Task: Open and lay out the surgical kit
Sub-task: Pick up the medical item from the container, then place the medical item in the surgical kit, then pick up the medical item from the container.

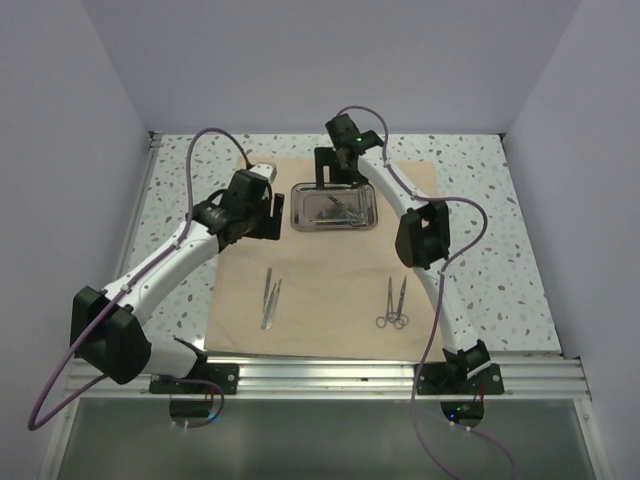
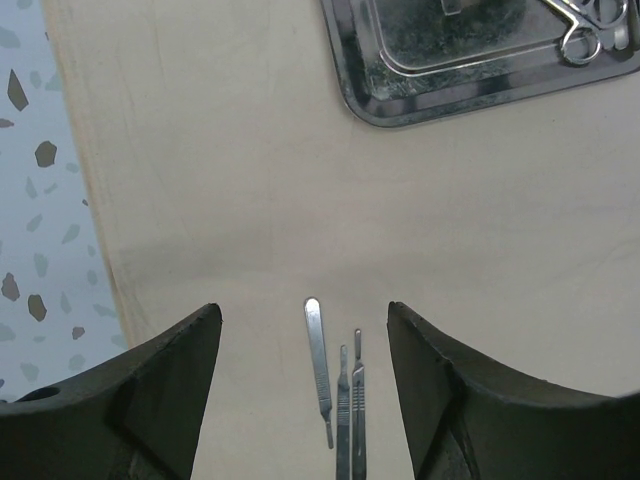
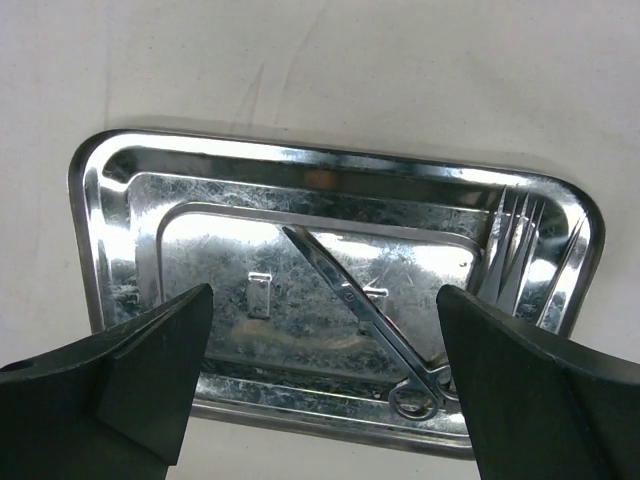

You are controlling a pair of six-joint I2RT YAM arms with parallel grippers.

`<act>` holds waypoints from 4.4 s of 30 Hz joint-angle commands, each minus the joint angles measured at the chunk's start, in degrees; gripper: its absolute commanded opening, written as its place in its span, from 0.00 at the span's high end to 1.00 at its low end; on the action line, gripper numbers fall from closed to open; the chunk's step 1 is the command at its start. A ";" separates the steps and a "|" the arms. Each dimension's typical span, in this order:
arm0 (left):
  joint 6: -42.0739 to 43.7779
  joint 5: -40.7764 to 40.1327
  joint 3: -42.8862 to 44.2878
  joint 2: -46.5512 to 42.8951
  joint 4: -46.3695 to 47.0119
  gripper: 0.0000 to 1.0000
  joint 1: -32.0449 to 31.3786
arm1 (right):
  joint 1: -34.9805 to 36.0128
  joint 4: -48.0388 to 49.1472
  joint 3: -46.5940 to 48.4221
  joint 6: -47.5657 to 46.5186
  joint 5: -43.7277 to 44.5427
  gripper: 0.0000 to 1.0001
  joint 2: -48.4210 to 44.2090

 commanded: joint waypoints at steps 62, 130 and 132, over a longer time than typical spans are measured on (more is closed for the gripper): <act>2.41 4.18 8.38 14.34 0.41 0.34 7.04 | -3.01 0.26 6.40 0.74 1.62 1.00 7.26; 0.57 8.22 5.93 12.23 6.04 0.36 7.04 | -3.36 -4.04 -16.09 8.12 12.52 0.60 -12.35; 0.48 8.40 5.57 12.40 6.39 0.36 7.04 | -3.36 -4.22 -17.75 8.30 13.22 0.62 -12.61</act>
